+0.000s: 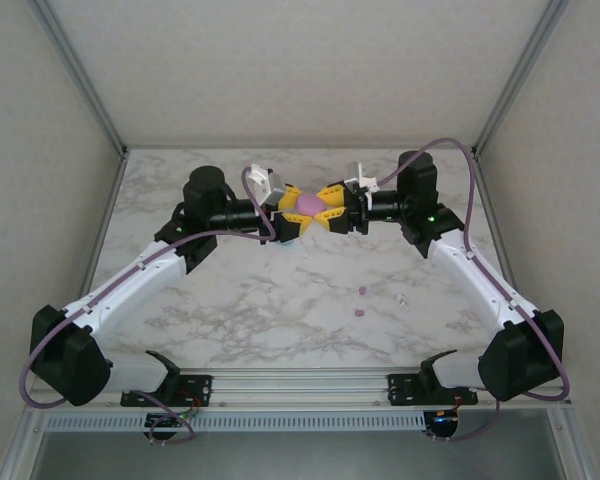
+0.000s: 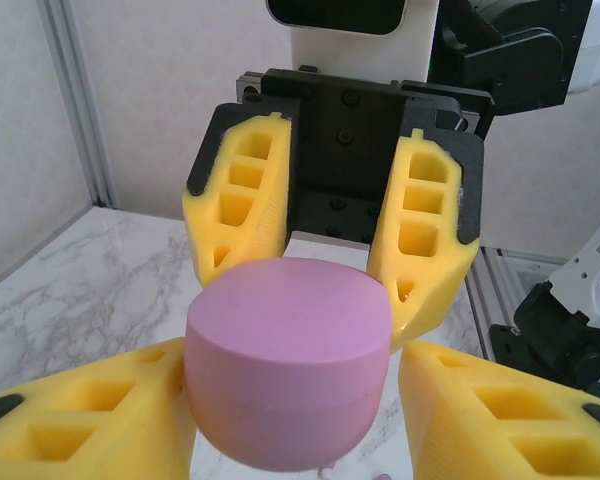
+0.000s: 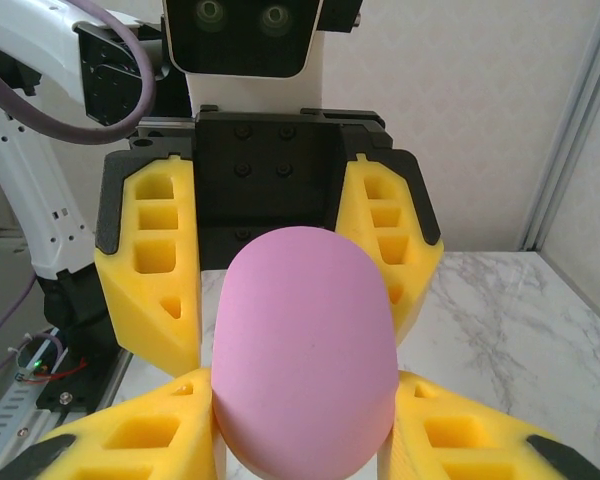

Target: Insert wireless bluetooth earbuds into charging case

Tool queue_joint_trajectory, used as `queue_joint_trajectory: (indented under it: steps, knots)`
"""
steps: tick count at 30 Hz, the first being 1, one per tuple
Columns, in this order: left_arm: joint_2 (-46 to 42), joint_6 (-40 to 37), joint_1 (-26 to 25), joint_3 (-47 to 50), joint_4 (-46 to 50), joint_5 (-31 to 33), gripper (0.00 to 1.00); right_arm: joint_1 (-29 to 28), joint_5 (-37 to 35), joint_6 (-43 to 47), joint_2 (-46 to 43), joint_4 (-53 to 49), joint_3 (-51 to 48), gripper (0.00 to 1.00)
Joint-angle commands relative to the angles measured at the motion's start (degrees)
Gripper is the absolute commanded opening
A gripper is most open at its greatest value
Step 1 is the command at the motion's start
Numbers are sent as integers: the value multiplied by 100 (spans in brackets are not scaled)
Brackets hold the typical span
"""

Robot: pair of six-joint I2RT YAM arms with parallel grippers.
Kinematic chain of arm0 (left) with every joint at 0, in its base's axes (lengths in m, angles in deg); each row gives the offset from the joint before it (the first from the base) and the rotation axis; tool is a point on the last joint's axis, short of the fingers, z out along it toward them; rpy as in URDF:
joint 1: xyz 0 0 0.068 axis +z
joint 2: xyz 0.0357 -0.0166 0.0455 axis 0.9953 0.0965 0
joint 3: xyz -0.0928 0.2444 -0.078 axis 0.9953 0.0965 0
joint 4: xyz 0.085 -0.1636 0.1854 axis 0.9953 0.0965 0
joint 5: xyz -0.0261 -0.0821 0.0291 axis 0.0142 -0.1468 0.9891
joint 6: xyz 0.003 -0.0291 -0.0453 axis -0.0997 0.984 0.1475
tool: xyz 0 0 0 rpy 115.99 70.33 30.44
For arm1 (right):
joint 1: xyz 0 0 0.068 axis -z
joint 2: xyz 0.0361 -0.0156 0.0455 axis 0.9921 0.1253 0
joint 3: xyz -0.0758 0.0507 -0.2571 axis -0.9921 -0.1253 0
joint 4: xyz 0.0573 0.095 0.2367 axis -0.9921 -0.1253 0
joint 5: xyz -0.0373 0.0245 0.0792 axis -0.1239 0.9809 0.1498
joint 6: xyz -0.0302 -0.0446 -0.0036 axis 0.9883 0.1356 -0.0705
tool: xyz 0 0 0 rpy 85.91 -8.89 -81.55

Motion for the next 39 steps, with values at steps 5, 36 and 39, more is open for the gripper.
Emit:
queue_joint_trajectory:
  steps: [5,36,39]
  knots:
    - [120,27,-62,-284,21,-68,47,-66,-160,47,-243,192,-120,37]
    - [23,-20,-89,-355,103,-182,42,-53,-424,-87,-255,196,-127,38]
    - [32,62,-91,-364,48,-182,41,-57,-461,-59,-302,192,-159,38]
